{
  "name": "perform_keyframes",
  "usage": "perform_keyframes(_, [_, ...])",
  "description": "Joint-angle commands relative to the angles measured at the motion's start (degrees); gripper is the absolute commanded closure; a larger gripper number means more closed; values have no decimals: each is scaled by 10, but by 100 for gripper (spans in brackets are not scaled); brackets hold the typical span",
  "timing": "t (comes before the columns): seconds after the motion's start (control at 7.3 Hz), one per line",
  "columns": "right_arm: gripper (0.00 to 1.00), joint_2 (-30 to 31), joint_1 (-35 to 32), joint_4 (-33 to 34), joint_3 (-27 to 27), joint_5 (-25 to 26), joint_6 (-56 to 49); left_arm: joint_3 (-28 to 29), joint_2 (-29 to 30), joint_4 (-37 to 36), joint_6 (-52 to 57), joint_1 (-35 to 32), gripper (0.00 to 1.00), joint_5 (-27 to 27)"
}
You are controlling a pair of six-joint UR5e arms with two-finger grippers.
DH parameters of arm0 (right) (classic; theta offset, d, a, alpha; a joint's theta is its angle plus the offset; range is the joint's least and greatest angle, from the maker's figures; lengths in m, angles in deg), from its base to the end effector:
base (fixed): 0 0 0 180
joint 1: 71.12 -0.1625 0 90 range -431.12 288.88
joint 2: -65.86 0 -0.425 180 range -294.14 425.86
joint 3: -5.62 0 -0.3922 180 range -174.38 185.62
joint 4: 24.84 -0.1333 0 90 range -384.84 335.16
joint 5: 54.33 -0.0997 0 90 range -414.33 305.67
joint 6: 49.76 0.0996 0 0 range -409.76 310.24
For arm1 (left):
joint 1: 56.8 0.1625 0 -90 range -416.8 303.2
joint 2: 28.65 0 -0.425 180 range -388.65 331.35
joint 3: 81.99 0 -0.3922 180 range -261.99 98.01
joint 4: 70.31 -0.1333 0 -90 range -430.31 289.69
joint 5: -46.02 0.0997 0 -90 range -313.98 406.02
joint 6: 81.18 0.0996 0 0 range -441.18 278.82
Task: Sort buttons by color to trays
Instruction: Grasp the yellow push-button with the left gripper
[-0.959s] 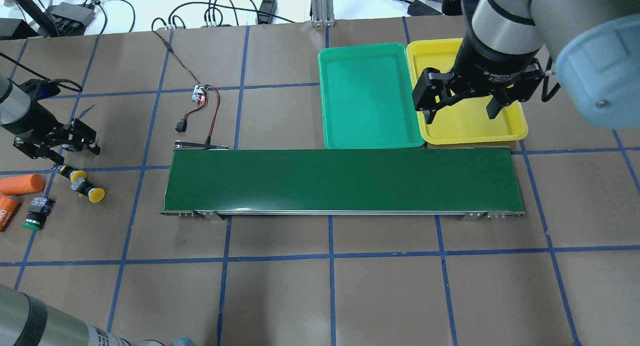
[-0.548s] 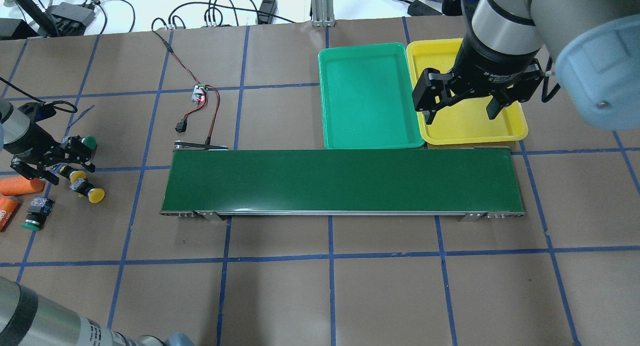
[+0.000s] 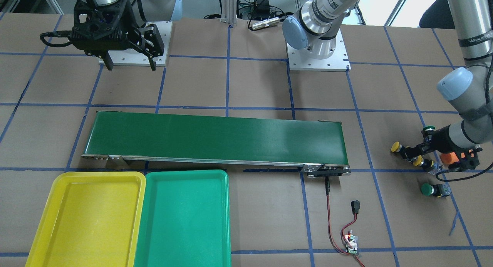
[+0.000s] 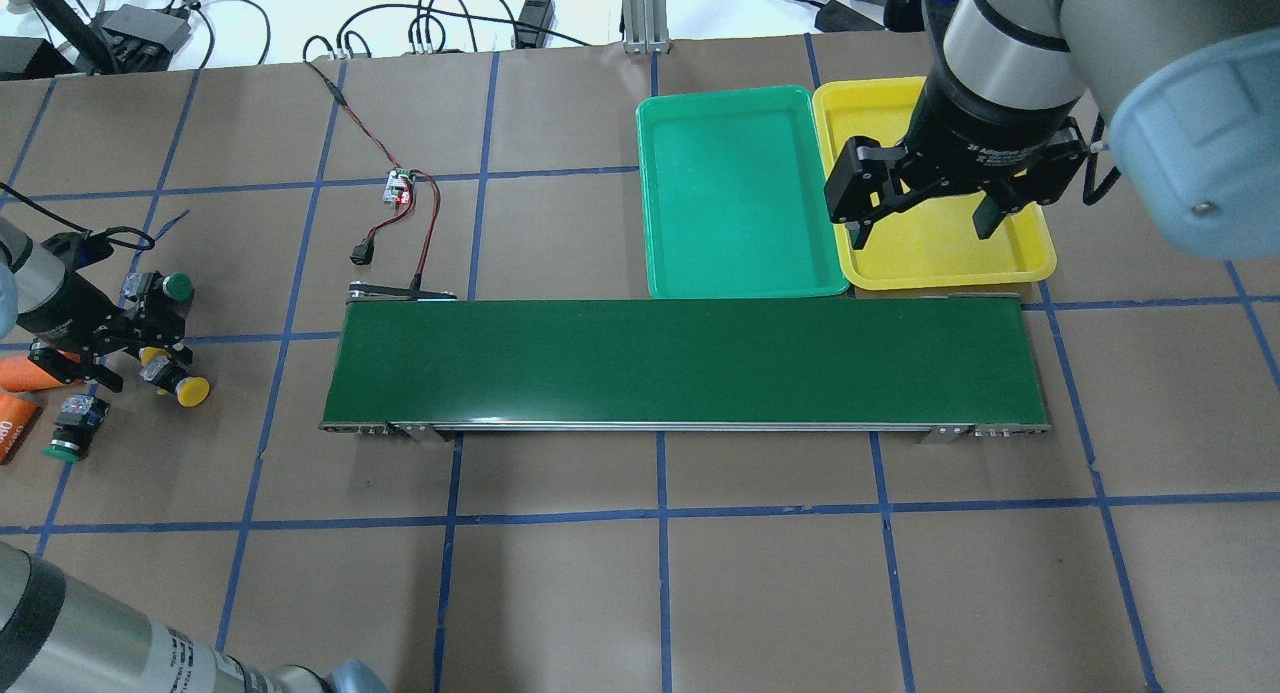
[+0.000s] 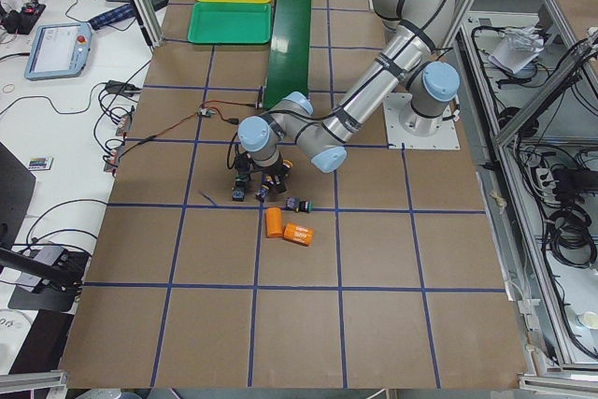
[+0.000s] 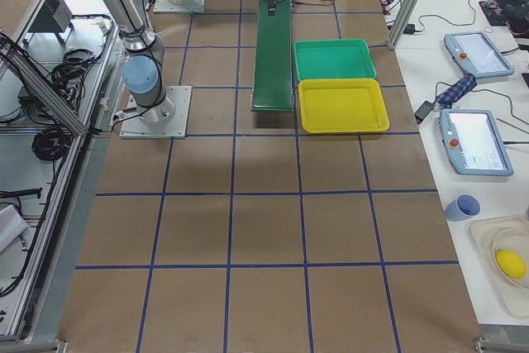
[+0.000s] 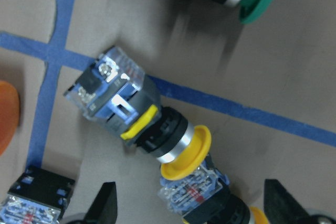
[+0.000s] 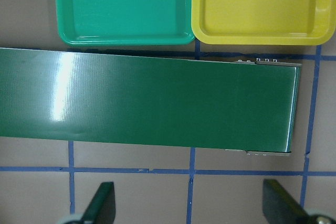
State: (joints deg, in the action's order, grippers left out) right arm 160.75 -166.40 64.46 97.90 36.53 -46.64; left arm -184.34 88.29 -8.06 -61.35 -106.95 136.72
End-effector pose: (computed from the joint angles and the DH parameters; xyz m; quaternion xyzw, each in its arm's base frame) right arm 0.1734 -0.4445 0.5076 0.0187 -0.9997 0.0172 0.0063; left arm 0.2663 -0.5252 0.1755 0.1723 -0.9799 -0.0902 0.0448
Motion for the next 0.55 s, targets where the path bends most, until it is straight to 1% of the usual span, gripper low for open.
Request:
perform_keyframes(0.0, [0, 0, 0, 0, 0, 0, 0, -24, 0, -35, -8, 1, 7, 0])
perform_keyframes(0.14, [0, 0, 0, 0, 1, -1, 0, -23, 0, -35, -8, 1, 32, 1])
perform_keyframes(0.27, [0, 0, 0, 0, 0, -1, 0, -24, -7, -30, -9, -1, 72, 3])
perform_keyframes(0.41, [0, 0, 0, 0, 0, -1, 0, -25, -13, -24, -12, -2, 95, 3])
